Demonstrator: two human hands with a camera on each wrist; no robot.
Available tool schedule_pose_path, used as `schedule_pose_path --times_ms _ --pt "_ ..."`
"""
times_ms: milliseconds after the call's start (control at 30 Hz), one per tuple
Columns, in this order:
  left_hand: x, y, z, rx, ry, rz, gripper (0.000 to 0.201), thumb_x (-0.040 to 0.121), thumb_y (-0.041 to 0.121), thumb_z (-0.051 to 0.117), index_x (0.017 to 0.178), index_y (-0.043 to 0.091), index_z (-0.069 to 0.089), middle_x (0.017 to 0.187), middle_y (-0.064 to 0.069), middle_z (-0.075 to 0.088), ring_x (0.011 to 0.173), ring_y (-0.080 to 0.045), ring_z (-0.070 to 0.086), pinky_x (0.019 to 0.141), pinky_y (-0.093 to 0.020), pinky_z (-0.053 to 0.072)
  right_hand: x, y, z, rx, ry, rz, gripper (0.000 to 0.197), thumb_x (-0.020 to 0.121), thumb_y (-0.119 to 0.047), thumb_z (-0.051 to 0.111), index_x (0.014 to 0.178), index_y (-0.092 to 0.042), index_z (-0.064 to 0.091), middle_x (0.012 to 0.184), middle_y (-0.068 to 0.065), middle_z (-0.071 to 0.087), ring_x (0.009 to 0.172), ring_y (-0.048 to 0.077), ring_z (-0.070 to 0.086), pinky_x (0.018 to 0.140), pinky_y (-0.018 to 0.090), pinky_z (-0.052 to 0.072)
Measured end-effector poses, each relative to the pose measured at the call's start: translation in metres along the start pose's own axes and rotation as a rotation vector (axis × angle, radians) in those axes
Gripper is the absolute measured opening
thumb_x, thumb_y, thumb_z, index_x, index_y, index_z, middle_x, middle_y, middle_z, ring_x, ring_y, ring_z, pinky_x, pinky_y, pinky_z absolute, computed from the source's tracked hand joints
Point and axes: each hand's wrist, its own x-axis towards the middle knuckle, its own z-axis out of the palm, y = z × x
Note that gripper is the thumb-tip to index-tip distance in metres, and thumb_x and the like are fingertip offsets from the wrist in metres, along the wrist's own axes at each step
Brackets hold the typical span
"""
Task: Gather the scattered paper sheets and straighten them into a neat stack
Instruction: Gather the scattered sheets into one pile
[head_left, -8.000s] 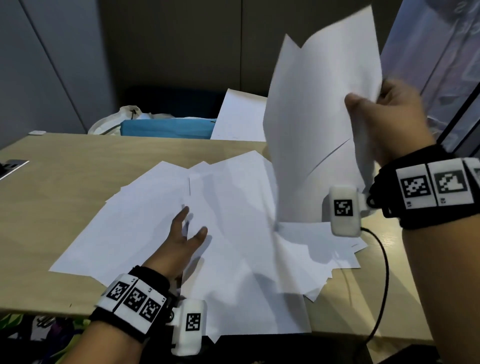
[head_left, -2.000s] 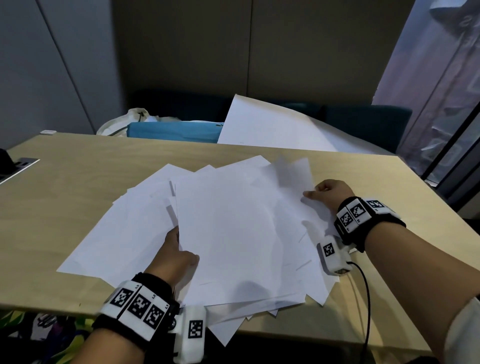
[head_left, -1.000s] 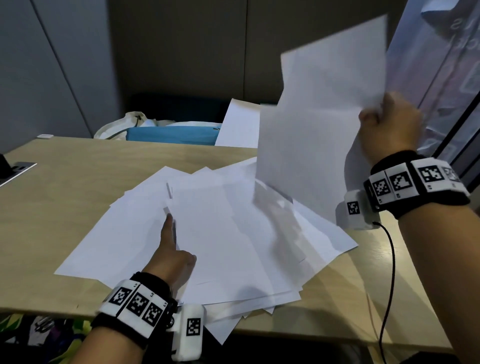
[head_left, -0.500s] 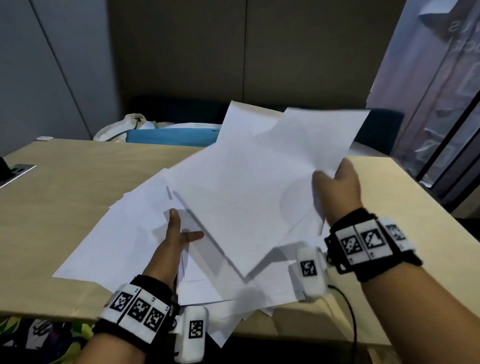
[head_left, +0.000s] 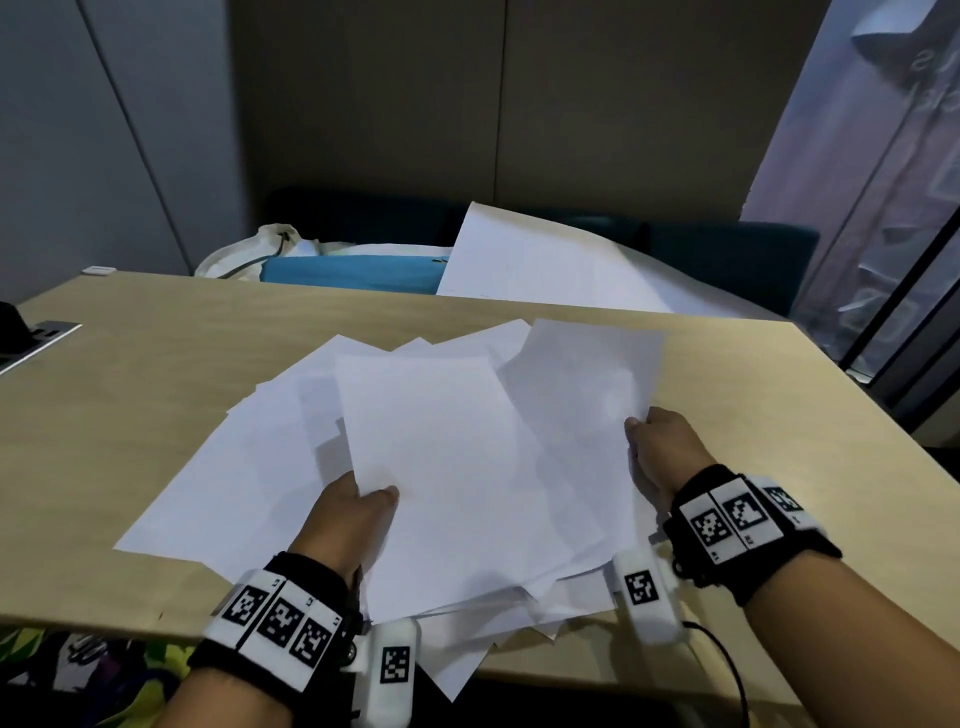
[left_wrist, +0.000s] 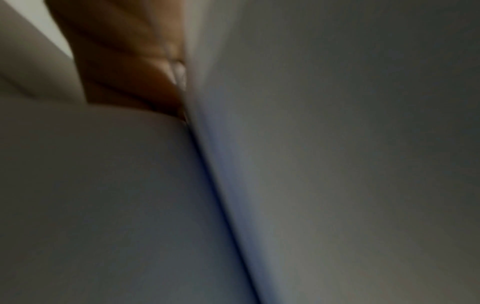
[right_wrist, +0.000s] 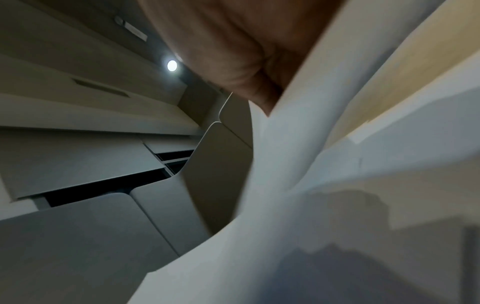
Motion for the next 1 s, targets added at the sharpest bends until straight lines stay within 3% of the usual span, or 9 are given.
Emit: schedule_pose_path --times_ms 133,233,333,433,533,600,733,867,1000 --pt "-0.003 0.004 -0.002 0.018 -0.018 0.001 0.02 0.092 -0.001 0.053 0.106 0.008 0.063 0.102 -0.008 0.067 0.096 -0.025 0.063 0.087 -0.029 0.043 0.014 -0.005 -0.014 -0.271 -0.086 0.056 0.033 0.096 -0.007 0.043 0.066 -0.021 0.042 0.069 0.0 0.045 0.058 0.012 0.042 0.053 0.022 0.036" --pt "-0.001 0.001 -0.001 0.061 -0.04 0.02 0.018 0.09 -0.004 0.055 0.097 0.01 0.063 0.097 -0.004 0.07 0.086 -0.018 0.066 0.081 -0.03 0.05 0.012 -0.013 -0.01 -0.513 -0.182 0.074 0.02 0.096 -0.005 0.041 0.08 -0.008 0.053 0.083 0.01 0.054 0.075 0.026 0.053 0.063 0.025 0.039" --pt "0.004 -0.004 0.003 0.035 -0.02 -0.008 0.045 0.086 -0.003 0.062 0.126 0.01 0.044 0.112 0.005 0.06 0.098 -0.014 0.06 0.085 -0.028 0.048 0.007 -0.019 0.0 -0.735 -0.243 0.027 0.025 0.098 -0.006 0.038 0.108 0.004 0.058 0.113 0.023 0.058 0.11 0.034 0.057 0.077 0.028 0.039" --pt "0.01 -0.01 0.003 0.066 -0.018 -0.013 0.07 0.081 0.002 0.066 0.142 0.01 0.032 0.139 0.002 0.049 0.119 -0.018 0.055 0.1 -0.031 0.043 0.006 -0.021 0.008 -0.775 -0.219 -0.037 0.025 0.098 -0.01 0.039 0.11 0.004 0.056 0.123 0.023 0.057 0.106 0.033 0.055 0.075 0.025 0.033" --pt "0.01 -0.011 -0.001 0.099 -0.048 0.012 0.061 0.076 0.005 0.063 0.134 0.012 0.046 0.129 -0.001 0.061 0.108 -0.017 0.063 0.089 -0.026 0.05 0.004 -0.024 0.01 -0.813 -0.256 -0.015 0.031 0.099 -0.012 0.038 0.122 0.004 0.053 0.129 0.019 0.055 0.113 0.03 0.053 0.079 0.025 0.034" --pt "0.009 -0.009 -0.003 0.07 -0.034 0.038 0.058 0.084 -0.007 0.057 0.135 0.016 0.044 0.122 0.003 0.06 0.103 -0.015 0.061 0.084 -0.023 0.047 0.007 -0.028 0.007 -0.818 -0.248 -0.024 0.031 0.098 -0.012 0.04 0.124 0.002 0.051 0.128 0.019 0.055 0.103 0.026 0.053 0.078 0.023 0.033" --pt "0.009 -0.007 -0.006 0.086 -0.063 0.079 0.071 0.086 -0.015 0.051 0.145 0.021 0.034 0.127 0.01 0.053 0.111 -0.012 0.055 0.084 -0.02 0.044 0.018 -0.037 0.004 -0.897 -0.189 -0.074 0.011 0.095 -0.013 0.045 0.093 -0.009 0.055 0.103 0.011 0.058 0.106 0.029 0.057 0.076 0.027 0.037" --pt "0.009 -0.005 -0.006 0.157 -0.059 0.108 0.073 0.086 -0.011 0.052 0.148 0.024 0.033 0.138 0.011 0.05 0.12 -0.008 0.05 0.097 -0.022 0.036 0.018 -0.039 0.017 -0.857 -0.226 -0.074 0.036 0.099 -0.017 0.04 0.13 -0.001 0.047 0.13 0.018 0.054 0.121 0.032 0.052 0.083 0.029 0.038" --pt "0.003 0.0 -0.001 0.169 -0.054 0.099 0.069 0.092 -0.01 0.047 0.151 0.018 0.024 0.137 0.014 0.04 0.118 0.002 0.034 0.097 -0.015 0.024 0.011 -0.034 0.035 -0.751 -0.266 -0.107 0.037 0.1 -0.026 0.041 0.125 0.0 0.049 0.126 0.015 0.055 0.119 0.031 0.051 0.084 0.028 0.034"
